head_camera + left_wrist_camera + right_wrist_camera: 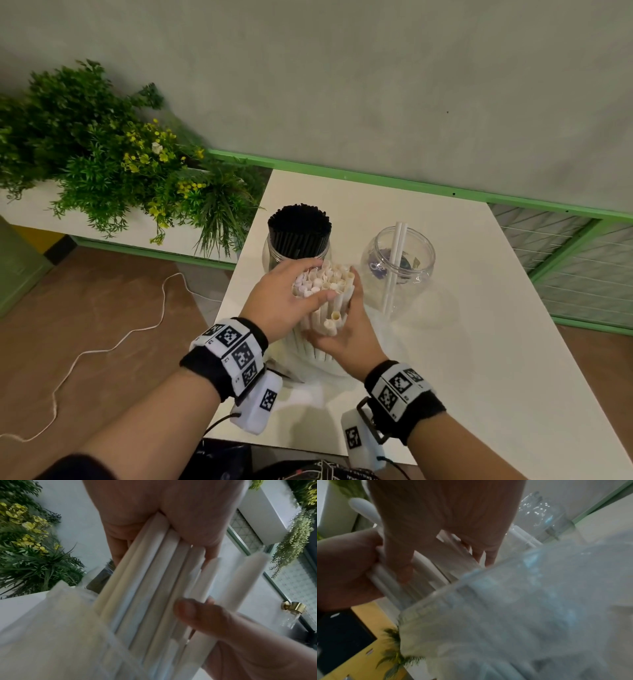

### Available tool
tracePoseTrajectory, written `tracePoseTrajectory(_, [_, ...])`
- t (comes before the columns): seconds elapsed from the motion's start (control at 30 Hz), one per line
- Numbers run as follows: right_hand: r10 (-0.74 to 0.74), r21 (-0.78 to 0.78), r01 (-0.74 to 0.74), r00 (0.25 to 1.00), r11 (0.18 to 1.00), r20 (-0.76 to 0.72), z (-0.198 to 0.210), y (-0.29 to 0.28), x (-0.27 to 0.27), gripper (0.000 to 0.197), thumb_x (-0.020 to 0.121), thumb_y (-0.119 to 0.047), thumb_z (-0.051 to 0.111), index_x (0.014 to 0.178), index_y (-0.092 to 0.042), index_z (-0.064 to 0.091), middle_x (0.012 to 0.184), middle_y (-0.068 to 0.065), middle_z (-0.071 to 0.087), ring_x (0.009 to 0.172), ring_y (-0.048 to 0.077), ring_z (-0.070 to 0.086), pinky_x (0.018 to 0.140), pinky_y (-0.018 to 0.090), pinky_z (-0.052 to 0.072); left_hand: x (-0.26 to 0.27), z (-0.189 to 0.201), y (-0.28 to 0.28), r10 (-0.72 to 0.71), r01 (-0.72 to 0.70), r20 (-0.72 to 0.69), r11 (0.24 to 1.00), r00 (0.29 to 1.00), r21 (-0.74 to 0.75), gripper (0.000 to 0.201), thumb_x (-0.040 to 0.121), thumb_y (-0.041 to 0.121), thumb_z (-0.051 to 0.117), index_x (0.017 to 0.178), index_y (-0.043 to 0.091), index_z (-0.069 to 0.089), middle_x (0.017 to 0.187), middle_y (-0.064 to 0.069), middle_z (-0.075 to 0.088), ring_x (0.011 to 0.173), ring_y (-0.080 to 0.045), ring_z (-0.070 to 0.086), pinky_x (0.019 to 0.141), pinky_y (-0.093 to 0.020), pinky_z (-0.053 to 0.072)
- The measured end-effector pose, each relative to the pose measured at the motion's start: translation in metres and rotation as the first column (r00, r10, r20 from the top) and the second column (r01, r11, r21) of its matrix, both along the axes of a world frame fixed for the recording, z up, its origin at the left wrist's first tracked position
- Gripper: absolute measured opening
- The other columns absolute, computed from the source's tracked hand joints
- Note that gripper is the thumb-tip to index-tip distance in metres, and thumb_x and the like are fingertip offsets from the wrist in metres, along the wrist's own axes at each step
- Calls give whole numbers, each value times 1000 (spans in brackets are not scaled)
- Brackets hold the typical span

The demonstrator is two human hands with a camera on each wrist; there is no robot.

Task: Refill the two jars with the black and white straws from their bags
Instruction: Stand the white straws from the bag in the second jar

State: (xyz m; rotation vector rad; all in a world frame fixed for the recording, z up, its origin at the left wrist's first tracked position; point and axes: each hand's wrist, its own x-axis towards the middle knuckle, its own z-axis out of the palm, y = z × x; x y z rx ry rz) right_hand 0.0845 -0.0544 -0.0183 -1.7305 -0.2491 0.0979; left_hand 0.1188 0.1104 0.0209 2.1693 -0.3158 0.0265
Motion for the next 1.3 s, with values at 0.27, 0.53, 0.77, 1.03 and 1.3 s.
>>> tracePoseTrajectory(0.27, [-11, 37, 15, 995, 999, -96, 10, -17, 19, 61, 67, -28, 82, 120, -17, 54, 114, 7, 68, 105, 24, 66, 93, 50, 52, -5, 14, 1, -137, 134, -1, 969, 991, 209, 88, 62, 82, 51, 138, 41, 34, 141, 18, 38, 128, -5, 35, 106, -30, 33])
tracePoseTrajectory(0.53, [43, -17, -46, 988, 999, -148, 15, -29, 26, 45, 71, -3, 81, 113, -8, 63, 107, 7, 71, 102, 20, 67, 91, 37, 54, 4, 11, 1, -180, 109, 139, 907, 974, 407, 65, 70, 74, 47, 124, 37, 52, 113, 12, 45, 107, -13, 44, 92, -32, 41])
tracePoseTrajectory(0.77, [46, 72, -36, 988, 997, -144, 19, -45, 29, 30, 80, 2, 73, 109, 3, 64, 108, 19, 68, 100, 19, 66, 85, 25, 52, 1, 10, -4, -161, 81, 155, 902, 975, 424, 42, 75, 52, 43, 110, 35, 59, 115, 17, 49, 109, -13, 46, 92, -39, 43])
tracePoseTrajectory(1.03, [-78, 103, 80, 997, 991, -23, 20, -37, 15, 25, 83, -1, 70, 103, -14, 64, 91, 6, 70, 84, 14, 65, 74, 25, 53, -3, 11, -26, -106, 13, 178, 889, 978, 457, 36, 83, 61, 41, 106, 38, 58, 109, 18, 51, 102, -11, 50, 85, -37, 46])
tracePoseTrajectory(1.3, [-311, 262, 283, 948, 923, 73, 46, -59, 17, 47, 85, 5, 65, 124, -13, 45, 90, 2, 68, 82, 4, 65, 73, 12, 47, -9, 10, -30, -10, -84, 203, 891, 979, 446, 34, 83, 53, 37, 97, 33, 61, 106, 14, 54, 99, -14, 50, 80, -29, 42])
